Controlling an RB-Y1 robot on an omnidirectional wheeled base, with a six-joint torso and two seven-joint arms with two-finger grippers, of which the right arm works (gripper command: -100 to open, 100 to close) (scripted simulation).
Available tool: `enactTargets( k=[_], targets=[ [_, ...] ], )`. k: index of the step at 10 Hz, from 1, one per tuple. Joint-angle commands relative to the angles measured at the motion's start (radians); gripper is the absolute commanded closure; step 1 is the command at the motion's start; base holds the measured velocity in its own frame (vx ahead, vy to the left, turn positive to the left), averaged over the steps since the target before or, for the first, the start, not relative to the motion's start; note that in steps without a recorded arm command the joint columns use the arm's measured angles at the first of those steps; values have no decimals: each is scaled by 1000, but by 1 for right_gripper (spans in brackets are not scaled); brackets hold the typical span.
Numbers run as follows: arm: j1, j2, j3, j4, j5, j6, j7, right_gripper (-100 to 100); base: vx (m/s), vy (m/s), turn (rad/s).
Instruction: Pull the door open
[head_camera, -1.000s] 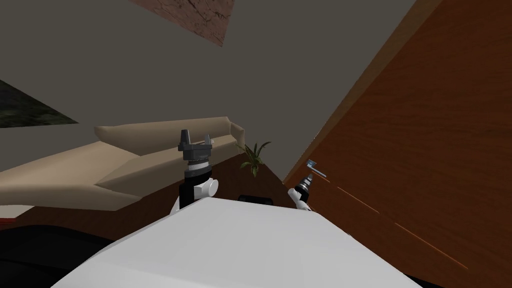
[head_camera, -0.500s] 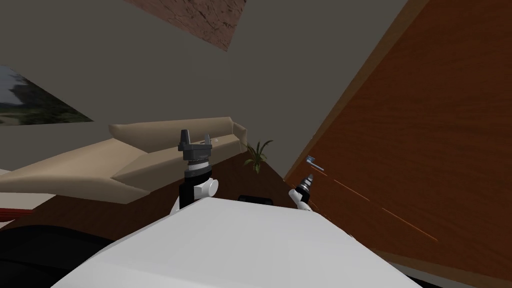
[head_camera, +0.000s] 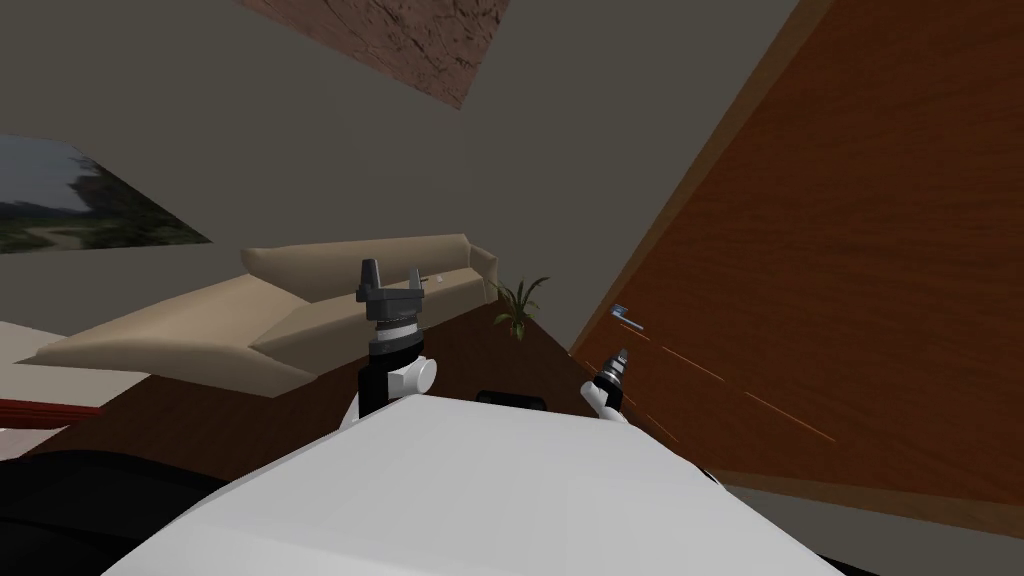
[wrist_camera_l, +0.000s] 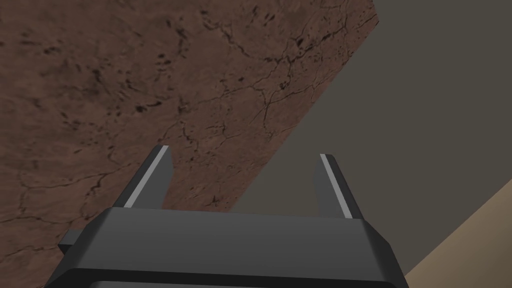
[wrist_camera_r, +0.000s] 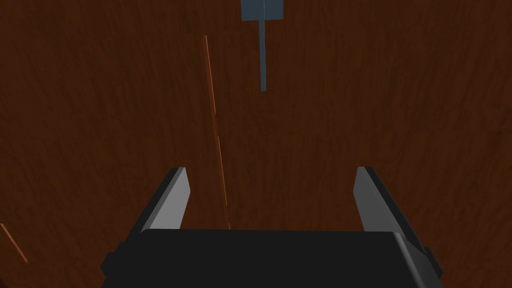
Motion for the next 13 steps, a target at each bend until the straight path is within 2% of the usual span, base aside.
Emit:
enactTargets(
  k=[1, 4, 13],
  targets=[
    [13, -15, 26, -1, 2, 5, -28, -100, -12, 82, -98],
    [21, -25, 43, 0, 3, 8, -46, -100, 146, -40, -57],
    [29, -37, 62, 1, 4, 11, -66, -100, 191, -91, -58]
  ],
)
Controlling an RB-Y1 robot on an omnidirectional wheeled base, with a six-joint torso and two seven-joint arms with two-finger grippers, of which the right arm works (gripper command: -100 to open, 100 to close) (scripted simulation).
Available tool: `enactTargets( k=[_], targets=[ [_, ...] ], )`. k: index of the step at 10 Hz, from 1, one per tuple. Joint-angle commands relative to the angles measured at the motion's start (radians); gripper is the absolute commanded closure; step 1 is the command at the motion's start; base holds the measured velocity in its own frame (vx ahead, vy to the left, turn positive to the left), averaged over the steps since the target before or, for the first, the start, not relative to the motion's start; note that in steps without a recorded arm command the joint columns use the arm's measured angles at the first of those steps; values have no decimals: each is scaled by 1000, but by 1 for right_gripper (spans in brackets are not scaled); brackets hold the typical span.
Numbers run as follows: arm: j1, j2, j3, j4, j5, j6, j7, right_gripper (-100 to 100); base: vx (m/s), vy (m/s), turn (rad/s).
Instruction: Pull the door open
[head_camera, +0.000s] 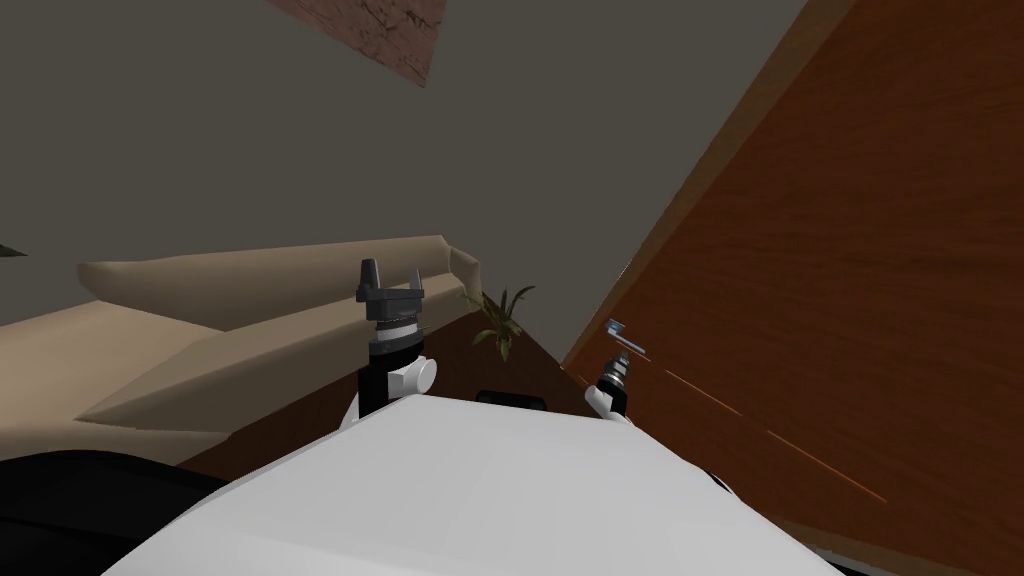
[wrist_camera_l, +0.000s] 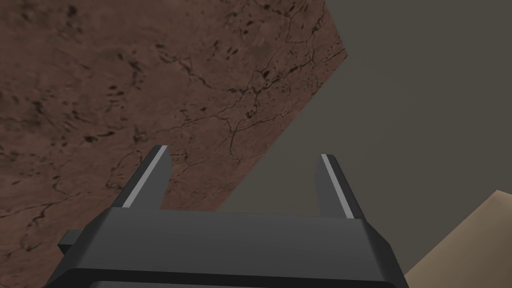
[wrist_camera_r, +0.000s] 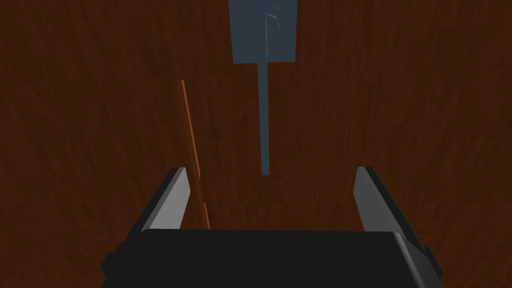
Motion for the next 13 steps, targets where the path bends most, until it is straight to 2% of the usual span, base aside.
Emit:
enactTargets(
  k=[1, 8, 9, 13],
  targets=[
    [1, -1, 2, 0, 0, 0, -2, -100, 221, -71, -48],
    [2, -3, 6, 0, 0, 1, -6, -100, 178, -86, -45],
    [2, -3, 6, 0, 0, 1, -6, 100, -11, 5, 8],
    [2, -3, 6, 0, 0, 1, -6, 100, -18, 9, 0]
  ],
)
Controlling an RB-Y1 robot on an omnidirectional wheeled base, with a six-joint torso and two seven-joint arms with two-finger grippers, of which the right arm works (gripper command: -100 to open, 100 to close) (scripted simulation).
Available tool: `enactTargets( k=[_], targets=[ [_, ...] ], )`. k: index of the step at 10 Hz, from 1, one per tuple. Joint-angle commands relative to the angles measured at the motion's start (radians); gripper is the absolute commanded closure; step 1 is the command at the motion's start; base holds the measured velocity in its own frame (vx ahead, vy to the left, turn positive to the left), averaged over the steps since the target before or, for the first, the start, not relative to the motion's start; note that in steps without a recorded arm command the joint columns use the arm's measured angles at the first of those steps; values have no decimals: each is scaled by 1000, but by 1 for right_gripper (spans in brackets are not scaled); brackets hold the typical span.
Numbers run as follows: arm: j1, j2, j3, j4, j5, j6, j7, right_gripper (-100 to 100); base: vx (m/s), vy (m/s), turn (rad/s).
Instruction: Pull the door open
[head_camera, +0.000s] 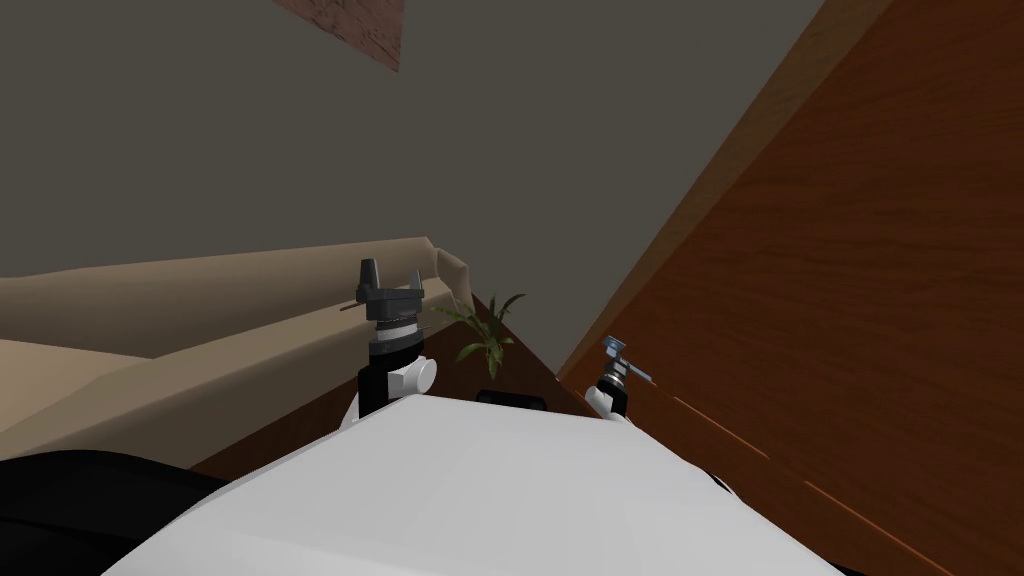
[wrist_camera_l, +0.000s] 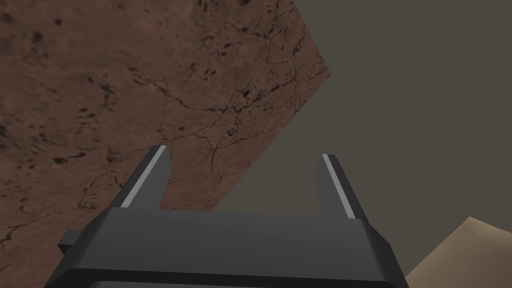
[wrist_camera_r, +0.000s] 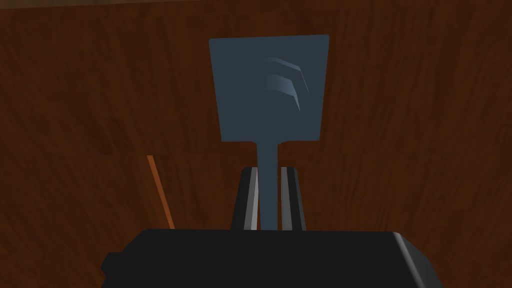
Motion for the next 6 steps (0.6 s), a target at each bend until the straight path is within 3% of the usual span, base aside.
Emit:
enactTargets(
  k=[1, 6],
  targets=[
    [-1, -1, 0, -2, 0, -2, 0, 100, 0, 0, 0],
    [1, -2, 2, 0, 1, 0, -3, 100, -151, 53, 40]
  ],
)
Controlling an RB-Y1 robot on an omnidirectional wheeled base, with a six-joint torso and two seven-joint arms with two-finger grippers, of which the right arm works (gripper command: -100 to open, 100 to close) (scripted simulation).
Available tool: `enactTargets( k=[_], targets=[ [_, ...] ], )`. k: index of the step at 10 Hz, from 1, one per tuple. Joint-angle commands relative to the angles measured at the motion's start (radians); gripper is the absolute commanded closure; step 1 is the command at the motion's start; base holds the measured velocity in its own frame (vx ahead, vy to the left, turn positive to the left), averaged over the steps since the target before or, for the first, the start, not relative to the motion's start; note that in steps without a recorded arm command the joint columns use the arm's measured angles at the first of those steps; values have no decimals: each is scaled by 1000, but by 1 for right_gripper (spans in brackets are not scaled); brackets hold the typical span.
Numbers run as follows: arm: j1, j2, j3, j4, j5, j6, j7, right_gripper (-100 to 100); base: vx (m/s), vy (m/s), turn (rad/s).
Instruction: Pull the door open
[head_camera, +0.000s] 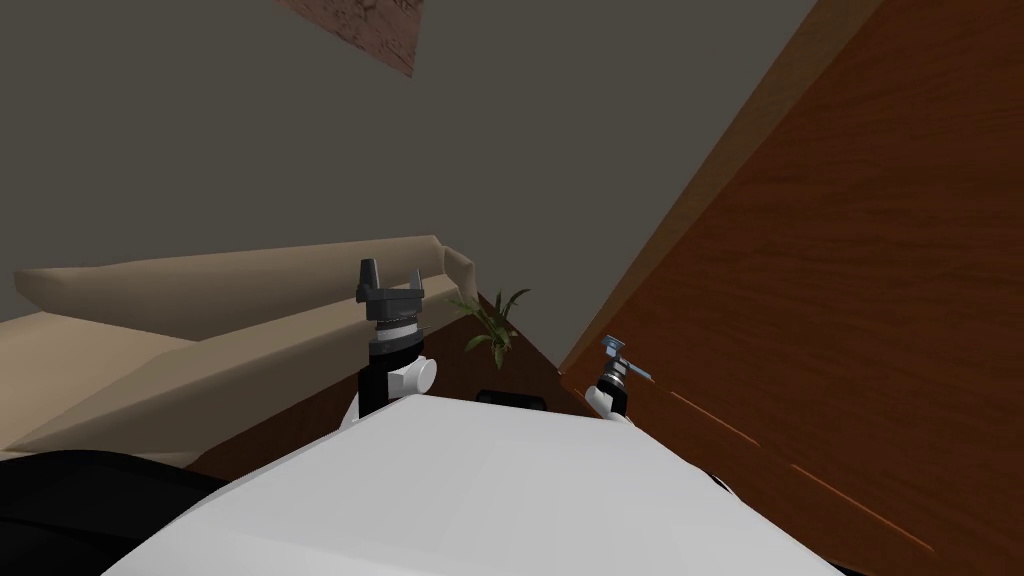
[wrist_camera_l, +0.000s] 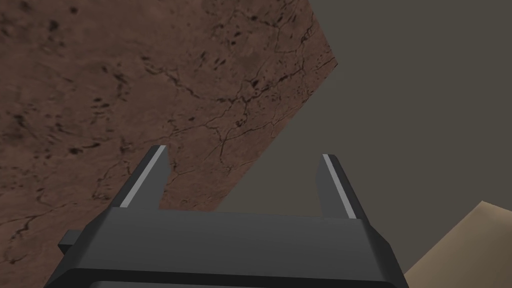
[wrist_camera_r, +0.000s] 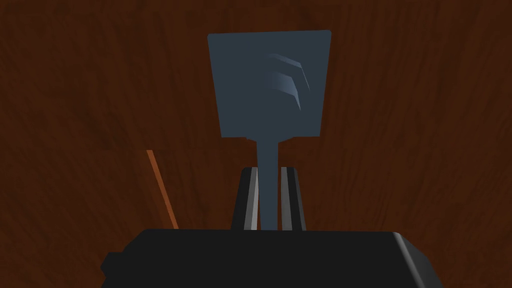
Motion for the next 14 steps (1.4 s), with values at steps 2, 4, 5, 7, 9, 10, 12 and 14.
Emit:
enactTargets(
  k=[2, 4, 5, 7, 9, 10, 12, 14],
  targets=[
    [0, -3, 1, 11, 1, -5, -4, 100, -183, 76, 33],
    [1, -5, 2, 12, 2, -5, -6, 100, -190, 41, 45],
    [2, -5, 3, 12, 3, -5, -7, 100, -173, 68, 33],
    [4, -8, 7, 13, 6, -4, -12, 100, -215, 66, 42],
    [5, -10, 9, 14, 8, -4, -15, 100, -199, 44, 39],
    [5, -10, 9, 14, 8, -4, -15, 100, -73, 1, 2],
    [5, -10, 9, 14, 8, -4, -15, 100, 5, -11, -1],
    [8, -14, 14, 15, 13, -2, -22, 100, -33, 5, 26]
  ],
)
